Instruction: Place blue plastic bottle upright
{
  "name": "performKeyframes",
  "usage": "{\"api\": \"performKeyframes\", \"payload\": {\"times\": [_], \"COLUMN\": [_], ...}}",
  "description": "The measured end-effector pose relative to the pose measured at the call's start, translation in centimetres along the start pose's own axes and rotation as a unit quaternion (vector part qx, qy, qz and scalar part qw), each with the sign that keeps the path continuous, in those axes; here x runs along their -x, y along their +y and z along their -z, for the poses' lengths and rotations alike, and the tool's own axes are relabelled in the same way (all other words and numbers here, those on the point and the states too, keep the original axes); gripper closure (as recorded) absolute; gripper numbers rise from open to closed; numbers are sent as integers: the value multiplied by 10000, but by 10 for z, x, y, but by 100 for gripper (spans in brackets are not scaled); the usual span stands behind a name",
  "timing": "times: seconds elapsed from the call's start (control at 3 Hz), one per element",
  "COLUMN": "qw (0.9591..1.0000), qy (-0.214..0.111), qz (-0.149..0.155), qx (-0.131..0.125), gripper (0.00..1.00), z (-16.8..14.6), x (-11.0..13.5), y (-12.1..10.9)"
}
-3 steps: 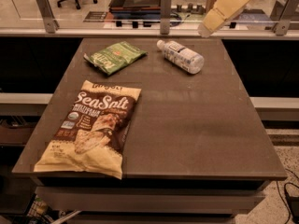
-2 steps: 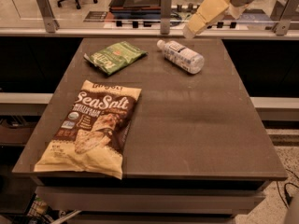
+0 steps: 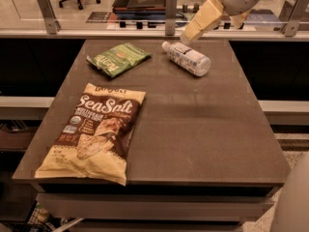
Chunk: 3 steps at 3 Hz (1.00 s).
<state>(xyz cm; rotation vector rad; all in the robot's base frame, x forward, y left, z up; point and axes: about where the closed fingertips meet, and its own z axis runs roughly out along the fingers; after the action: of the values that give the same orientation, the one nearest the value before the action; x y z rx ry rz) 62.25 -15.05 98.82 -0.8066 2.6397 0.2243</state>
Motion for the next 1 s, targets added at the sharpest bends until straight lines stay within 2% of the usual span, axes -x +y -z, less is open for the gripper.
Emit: {"api": "performKeyframes", "payload": {"times": [0.67,1.0], "qw": [9995,9992], "qy": [-171,-30], "qz": [-160,-274], "qx": [-200,-300], "gripper": [0,0], "z": [-5,-25], "x": [42,56], "y": [1,2]}}
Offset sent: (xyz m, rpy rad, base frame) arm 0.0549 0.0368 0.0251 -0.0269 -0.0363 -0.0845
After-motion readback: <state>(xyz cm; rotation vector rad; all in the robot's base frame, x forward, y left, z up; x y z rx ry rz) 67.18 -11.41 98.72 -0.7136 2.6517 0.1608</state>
